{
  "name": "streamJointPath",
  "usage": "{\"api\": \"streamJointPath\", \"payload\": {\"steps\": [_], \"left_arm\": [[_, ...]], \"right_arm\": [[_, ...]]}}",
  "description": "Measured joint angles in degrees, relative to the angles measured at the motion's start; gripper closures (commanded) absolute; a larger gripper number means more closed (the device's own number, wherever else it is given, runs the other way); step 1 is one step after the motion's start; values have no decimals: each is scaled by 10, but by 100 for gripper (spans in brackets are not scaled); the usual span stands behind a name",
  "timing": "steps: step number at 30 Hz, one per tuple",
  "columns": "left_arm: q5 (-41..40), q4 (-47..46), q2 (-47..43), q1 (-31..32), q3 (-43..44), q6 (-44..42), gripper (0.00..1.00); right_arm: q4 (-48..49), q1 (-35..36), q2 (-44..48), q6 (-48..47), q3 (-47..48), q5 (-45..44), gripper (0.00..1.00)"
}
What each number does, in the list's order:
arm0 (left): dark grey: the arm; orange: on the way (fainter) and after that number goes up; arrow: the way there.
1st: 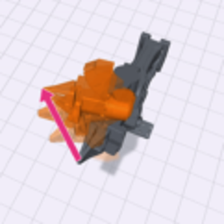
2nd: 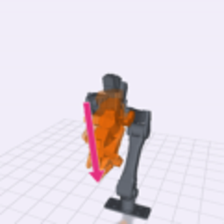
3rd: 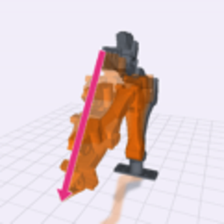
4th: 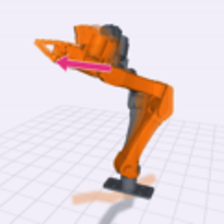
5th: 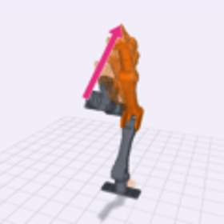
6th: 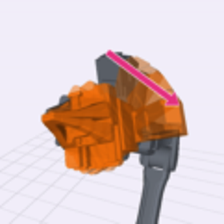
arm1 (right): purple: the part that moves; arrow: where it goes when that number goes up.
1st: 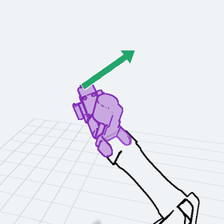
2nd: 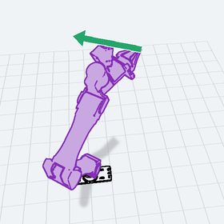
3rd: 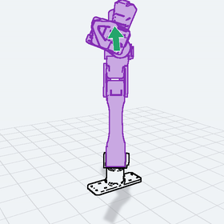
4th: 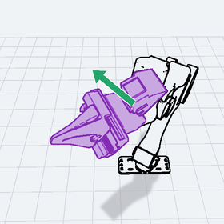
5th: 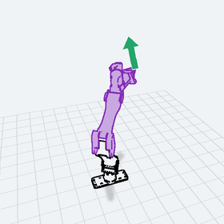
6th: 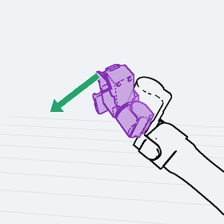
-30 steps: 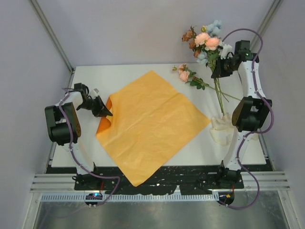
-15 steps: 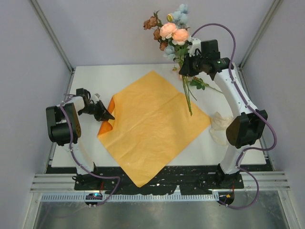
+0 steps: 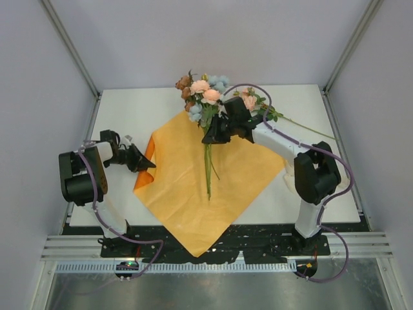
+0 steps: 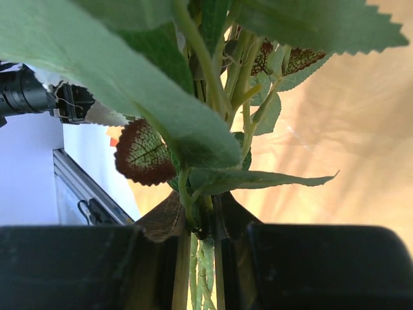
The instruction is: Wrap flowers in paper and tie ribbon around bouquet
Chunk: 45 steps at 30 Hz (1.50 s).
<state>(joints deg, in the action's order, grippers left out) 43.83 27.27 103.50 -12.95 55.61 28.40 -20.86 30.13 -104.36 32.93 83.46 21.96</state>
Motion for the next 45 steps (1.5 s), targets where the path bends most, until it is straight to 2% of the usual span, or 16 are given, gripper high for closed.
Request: {"api": "streamJointPath", "payload": {"steps": [7,15,18,20,22,23,26,29,33,35,38,41,45], "left_arm": [[6,-23,-3,-25,-25,11,100],[17,-55,-11,-26,-52,33,100],[17,-57,-11,-26,-56,34,90],[17,-57,-13,-26,-56,32,84],[17,-56,-20,-26,-56,29,76],[17,-56,-26,-28,-56,27,74],[14,-52,-50,-32,-57,18,60],[7,-47,-95,-40,-58,1,46],[-10,-34,-160,-64,-61,-22,24],[-26,-25,-191,-88,-61,-38,19],[-53,-6,-220,-117,-56,-63,17],[-82,30,-228,-130,-26,-107,16],[-101,57,-236,-118,26,-179,16]], "right_arm": [[73,43,-67,92,-19,-3,94],[139,40,-182,102,-2,11,95],[153,35,-212,97,4,27,94],[161,31,-217,94,9,39,71],[168,28,-218,94,9,46,55],[169,26,-218,95,9,49,54],[173,21,-216,100,10,59,38],[167,19,-206,104,10,59,35],[139,14,-179,106,2,50,16],[115,10,-155,103,-4,47,10],[72,-4,-111,79,-8,47,3],[26,-37,-70,22,-4,50,2],[-64,-113,-43,-130,50,43,1]]}}
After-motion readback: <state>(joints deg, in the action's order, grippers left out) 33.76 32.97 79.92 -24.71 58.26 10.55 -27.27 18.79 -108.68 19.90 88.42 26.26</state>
